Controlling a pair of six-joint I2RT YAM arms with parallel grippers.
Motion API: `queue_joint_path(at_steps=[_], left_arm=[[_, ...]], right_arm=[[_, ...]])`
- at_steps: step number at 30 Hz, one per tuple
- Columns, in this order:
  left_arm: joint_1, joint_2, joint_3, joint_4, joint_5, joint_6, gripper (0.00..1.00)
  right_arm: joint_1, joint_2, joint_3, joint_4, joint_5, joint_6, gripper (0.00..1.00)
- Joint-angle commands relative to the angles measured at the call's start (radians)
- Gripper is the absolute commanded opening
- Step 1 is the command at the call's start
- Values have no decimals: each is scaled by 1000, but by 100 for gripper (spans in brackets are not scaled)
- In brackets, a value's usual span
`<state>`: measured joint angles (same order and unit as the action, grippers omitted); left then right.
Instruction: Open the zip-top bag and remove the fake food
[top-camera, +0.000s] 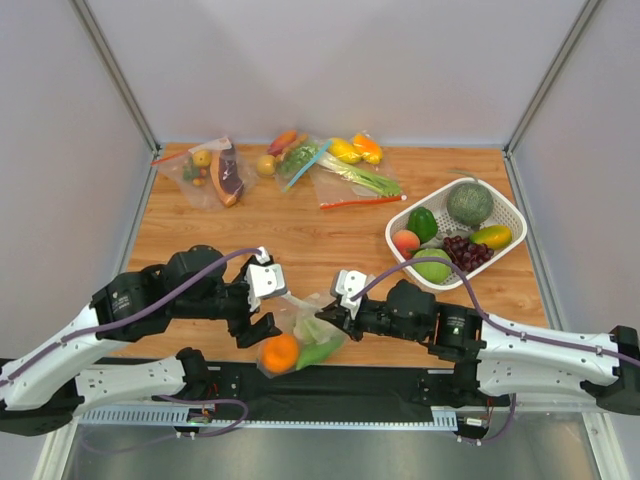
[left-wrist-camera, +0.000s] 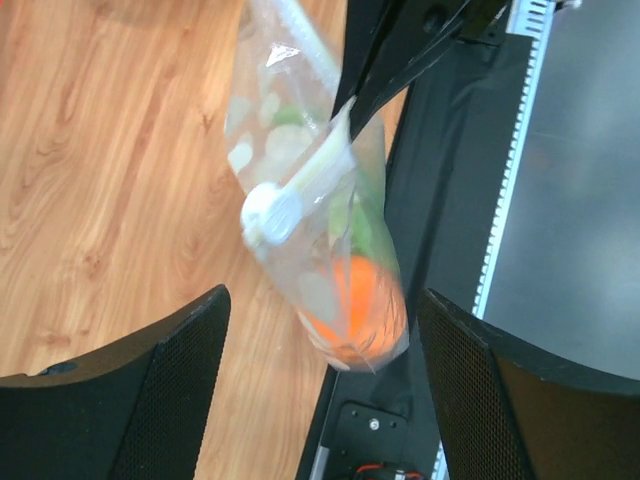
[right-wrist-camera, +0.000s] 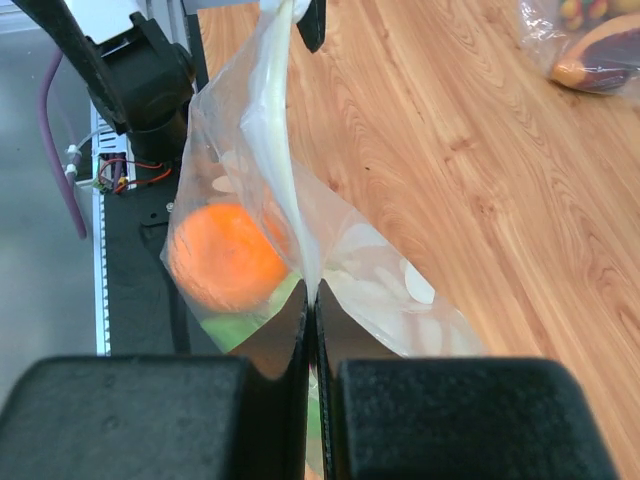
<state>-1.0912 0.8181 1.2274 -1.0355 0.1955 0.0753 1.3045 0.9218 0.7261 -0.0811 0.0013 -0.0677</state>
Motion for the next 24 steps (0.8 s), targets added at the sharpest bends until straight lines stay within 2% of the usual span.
queue_joint_path(at_steps=[1,9,21,22,23,24], left_arm=[[1,-27,-45,103,-66,-20,82],[10,-135,-227,296,-114,-55,84],[42,-68,-239,402,-42,-54,84],[50,-50,-240,407,-33,-52,83],[56,-42,-240,410,-19,-49,78],[72,-36,-240,416,5,-46,57]], right_arm=[[4,-57,-19,20,59,12,0],[6,-118,-43,-3,26,26,0],[4,-120,-45,7,-21,52,0],[4,-121,-45,6,-20,54,0],[4,-124,-45,4,-17,52,0],[4,-133,-45,0,-14,51,0]])
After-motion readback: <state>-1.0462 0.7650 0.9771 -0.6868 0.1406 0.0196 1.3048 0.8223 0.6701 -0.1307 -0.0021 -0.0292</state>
